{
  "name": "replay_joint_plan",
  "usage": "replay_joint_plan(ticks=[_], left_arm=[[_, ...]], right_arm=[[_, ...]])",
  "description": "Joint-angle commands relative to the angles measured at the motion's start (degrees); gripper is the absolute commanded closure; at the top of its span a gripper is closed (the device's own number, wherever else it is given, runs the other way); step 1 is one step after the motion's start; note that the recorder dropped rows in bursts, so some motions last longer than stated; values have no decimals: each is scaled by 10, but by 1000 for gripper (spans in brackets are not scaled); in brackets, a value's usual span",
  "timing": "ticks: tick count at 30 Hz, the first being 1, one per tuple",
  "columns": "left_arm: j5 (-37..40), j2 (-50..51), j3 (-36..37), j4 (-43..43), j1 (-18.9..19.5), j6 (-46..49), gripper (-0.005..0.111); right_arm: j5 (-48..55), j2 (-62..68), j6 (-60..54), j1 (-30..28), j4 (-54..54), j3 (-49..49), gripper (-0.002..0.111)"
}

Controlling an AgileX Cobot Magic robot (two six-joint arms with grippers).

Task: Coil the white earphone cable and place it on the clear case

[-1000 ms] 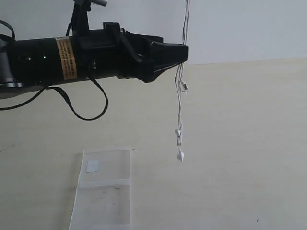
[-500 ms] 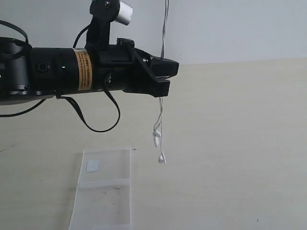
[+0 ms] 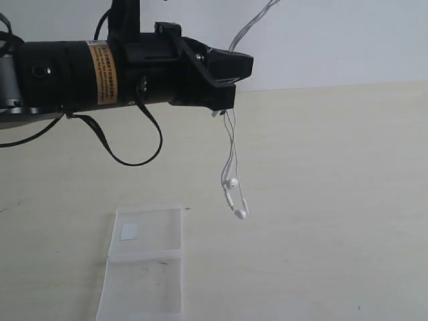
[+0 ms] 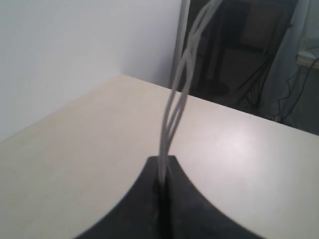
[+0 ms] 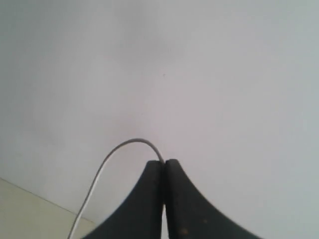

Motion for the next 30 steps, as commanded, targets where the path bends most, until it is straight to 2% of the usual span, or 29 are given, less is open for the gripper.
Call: replay_joint_plan(ticks=[1, 4, 8, 11, 16, 21, 30], left_arm=[[-4, -5, -6, -4, -3, -4, 105], [-6, -5, -6, -3, -3, -4, 93], [-33, 11, -8, -5, -16, -9, 67], [-33, 33, -17, -6, -33, -9, 56], [-29, 49, -17, -20, -35, -2, 50], [-26, 49, -17, -63, -35, 50, 42], [-57, 49, -17, -78, -37, 60, 41]], right_arm=[[5, -3, -9, 0, 18, 1, 108], [-6, 0, -20, 0, 60, 1, 108], [-60, 11, -20, 0, 131, 1, 108], [-99, 22, -21, 0, 181, 1, 108], [-94, 33, -21, 0, 177, 1, 108], [-93, 35, -21, 0, 175, 1, 108], [-93, 35, -21, 0, 180, 1, 108]])
